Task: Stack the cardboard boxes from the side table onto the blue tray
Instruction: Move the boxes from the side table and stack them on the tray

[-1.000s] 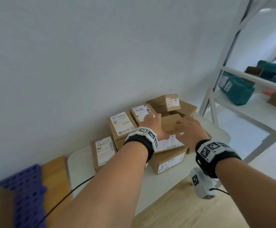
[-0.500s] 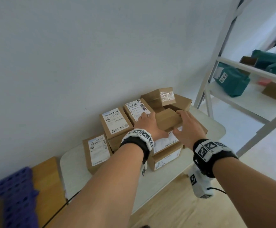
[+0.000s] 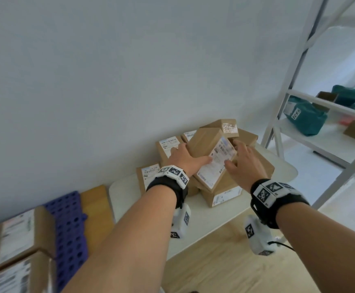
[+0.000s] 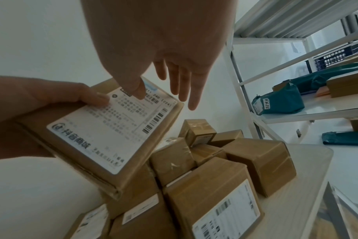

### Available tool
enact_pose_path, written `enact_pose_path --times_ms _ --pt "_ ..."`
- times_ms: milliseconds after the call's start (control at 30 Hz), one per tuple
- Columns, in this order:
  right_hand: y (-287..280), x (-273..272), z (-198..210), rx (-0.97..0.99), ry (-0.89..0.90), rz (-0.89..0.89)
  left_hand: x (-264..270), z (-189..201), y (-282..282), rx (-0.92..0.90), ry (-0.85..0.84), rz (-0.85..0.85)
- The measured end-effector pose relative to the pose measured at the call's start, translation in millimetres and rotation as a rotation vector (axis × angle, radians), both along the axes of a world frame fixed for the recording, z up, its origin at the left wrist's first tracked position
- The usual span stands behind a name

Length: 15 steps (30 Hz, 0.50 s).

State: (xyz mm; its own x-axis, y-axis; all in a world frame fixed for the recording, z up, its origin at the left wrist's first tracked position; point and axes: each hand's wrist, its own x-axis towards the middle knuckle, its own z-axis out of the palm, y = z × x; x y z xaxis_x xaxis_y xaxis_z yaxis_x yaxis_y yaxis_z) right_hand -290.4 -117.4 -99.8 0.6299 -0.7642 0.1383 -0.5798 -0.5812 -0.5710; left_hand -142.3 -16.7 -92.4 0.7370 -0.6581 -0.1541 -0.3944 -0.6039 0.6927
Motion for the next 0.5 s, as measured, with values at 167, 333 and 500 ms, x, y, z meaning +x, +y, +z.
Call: enact_pose_path --times_ms 167,333,500 --pt "50 -1 3 0.016 -0.016 0.074 -13 7 66 -0.07 0.042 0.079" --pt "99 7 3 0.069 -0.024 0.158 -18 10 134 -0.085 0.073 0.185" --pt "145 31 12 0.102 -0.029 0.215 -3 16 192 -0.09 0.072 0.27"
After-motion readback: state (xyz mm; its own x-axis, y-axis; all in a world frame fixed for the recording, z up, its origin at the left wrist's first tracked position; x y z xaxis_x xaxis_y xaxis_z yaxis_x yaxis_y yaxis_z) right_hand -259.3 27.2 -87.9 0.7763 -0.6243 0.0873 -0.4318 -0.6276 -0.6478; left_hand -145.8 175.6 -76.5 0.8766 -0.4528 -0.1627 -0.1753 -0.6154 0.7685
